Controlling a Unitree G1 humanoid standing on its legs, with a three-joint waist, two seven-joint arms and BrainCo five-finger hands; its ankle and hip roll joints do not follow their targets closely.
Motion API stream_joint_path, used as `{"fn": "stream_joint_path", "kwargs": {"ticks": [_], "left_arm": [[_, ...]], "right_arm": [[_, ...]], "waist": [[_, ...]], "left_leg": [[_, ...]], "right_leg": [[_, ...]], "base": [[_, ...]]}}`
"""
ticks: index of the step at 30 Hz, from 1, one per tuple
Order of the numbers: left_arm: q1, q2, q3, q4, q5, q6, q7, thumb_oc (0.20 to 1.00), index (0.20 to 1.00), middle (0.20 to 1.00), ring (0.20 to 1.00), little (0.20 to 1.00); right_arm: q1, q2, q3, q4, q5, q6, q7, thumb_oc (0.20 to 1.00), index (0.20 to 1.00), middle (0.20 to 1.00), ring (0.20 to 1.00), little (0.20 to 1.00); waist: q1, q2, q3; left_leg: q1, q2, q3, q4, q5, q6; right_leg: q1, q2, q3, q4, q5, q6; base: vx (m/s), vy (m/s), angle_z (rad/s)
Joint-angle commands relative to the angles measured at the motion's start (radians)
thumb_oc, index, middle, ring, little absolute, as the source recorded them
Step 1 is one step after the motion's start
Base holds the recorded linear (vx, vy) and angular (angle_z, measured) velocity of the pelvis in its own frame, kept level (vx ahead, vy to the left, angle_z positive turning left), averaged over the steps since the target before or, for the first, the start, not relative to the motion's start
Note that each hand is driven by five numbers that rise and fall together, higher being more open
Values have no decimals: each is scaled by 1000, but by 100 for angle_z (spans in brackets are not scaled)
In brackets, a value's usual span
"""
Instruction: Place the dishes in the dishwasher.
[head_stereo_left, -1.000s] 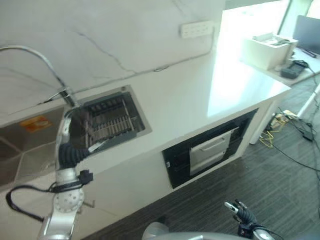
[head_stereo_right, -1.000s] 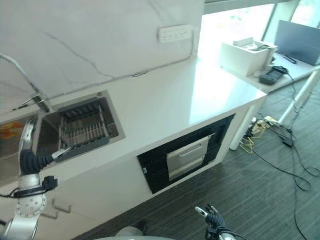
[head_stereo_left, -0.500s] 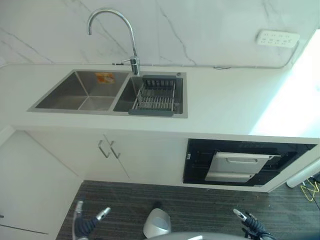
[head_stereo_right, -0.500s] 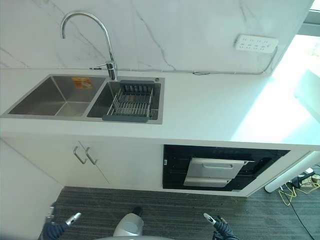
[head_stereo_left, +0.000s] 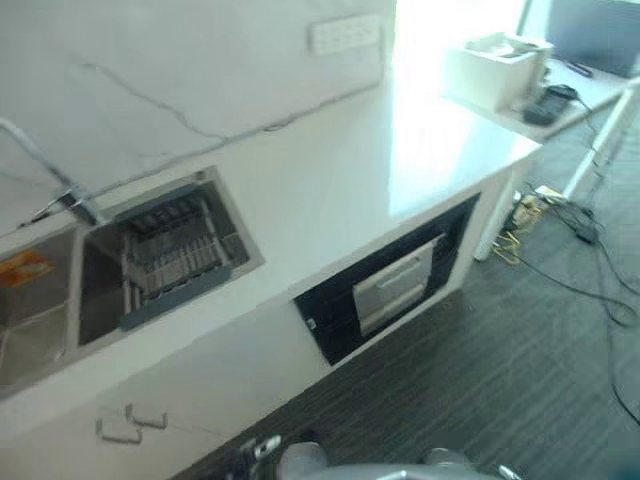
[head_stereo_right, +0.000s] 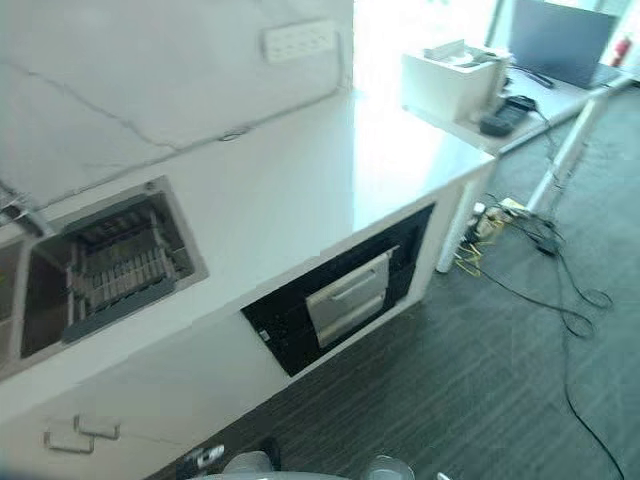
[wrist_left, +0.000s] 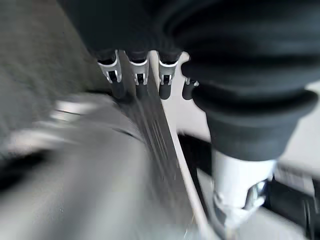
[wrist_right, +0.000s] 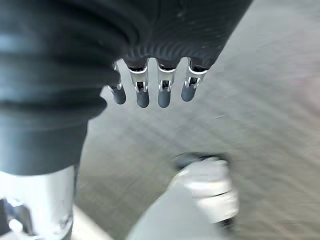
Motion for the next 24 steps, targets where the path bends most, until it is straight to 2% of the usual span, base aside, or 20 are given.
{"fn": "stream_joint_path", "kwargs": {"ticks": [1,4,6,9,18,24], "left_arm": [[46,20,-49,12,83,68,-37,1000,1000,1000,1000,1000],[8,20,-96,34,127,100,-47,1000,1000,1000,1000,1000],[-8,19,-109,38,120,135,-66,1000,1000,1000,1000,1000],[-19,10,-132,39,100,146,-74,1000,1000,1000,1000,1000],[-14,-18,-152,34,42,149,-50,1000,1000,1000,1000,1000],[17,-35,-129,54,24,99,-45,1000,1000,1000,1000,1000]], "right_arm": [[-95,21,-18,41,-55,60,77,1000,1000,1000,1000,1000],[-93,31,-1,67,-53,117,98,1000,1000,1000,1000,1000],[-90,37,3,78,-65,135,99,1000,1000,1000,1000,1000],[-90,46,16,88,-81,151,87,1000,1000,1000,1000,1000],[-105,66,37,68,-18,95,48,1000,1000,1000,1000,1000],[-112,75,61,77,-56,65,52,1000,1000,1000,1000,1000]], "waist": [[39,-13,-22],[10,-14,-37],[-4,-14,-42],[-19,-13,-45],[-19,-12,-51],[8,-15,-58]], "left_leg": [[-79,9,-25,16,21,-25],[-60,8,0,-13,7,-16],[-46,5,10,-30,1,-12],[-29,0,21,-49,-9,-6],[-15,-3,38,-64,-19,1],[-3,-9,40,-70,-24,3]], "right_leg": [[60,-30,-30,-57,46,31],[35,-41,-14,-89,74,52],[22,-45,0,-103,86,62],[8,-51,16,-125,103,71],[4,-58,5,-144,117,74],[23,-68,-33,-160,124,73]], "base": [[22,48,-51],[28,28,-40],[9,27,-32],[-1,30,-23],[-4,2,-6],[2,11,0]]}}
